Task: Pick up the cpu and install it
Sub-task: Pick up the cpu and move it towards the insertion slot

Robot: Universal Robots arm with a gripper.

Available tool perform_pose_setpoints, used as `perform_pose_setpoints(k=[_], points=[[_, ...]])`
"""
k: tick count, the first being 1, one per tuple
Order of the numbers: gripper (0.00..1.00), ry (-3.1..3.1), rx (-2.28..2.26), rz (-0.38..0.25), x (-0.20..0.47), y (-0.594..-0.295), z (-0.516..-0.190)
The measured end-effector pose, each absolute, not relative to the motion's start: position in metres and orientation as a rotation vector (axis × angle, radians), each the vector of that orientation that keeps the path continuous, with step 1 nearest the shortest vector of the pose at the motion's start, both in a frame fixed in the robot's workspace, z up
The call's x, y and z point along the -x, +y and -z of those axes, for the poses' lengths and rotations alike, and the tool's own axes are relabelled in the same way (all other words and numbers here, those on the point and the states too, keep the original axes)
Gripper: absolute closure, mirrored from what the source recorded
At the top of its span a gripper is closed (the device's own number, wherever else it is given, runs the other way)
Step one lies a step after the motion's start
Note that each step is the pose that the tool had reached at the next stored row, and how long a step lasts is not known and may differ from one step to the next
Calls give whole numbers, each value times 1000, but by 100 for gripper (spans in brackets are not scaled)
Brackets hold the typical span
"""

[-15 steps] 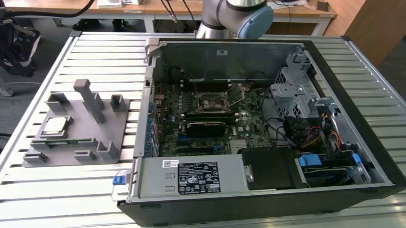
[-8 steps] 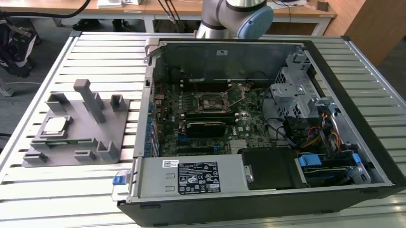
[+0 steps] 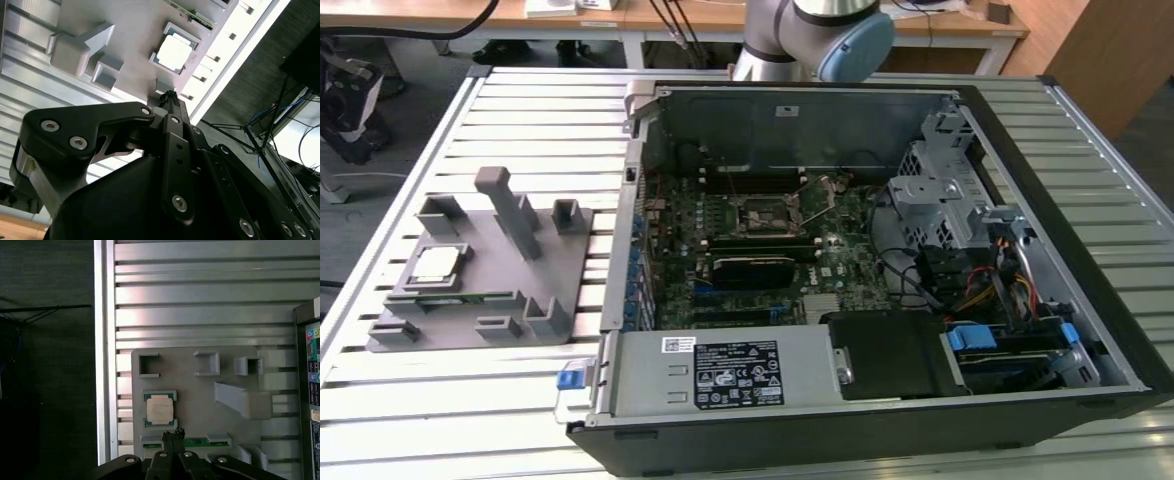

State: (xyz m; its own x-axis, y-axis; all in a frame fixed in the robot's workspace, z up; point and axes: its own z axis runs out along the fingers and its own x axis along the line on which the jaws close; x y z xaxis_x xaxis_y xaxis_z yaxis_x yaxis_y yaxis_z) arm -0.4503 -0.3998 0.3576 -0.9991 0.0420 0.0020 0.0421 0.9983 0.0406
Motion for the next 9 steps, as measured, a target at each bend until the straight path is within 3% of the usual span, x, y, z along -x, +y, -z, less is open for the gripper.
perform_pose_setpoints(k=[9], points=[[89, -3140, 36, 48, 458, -399, -356]])
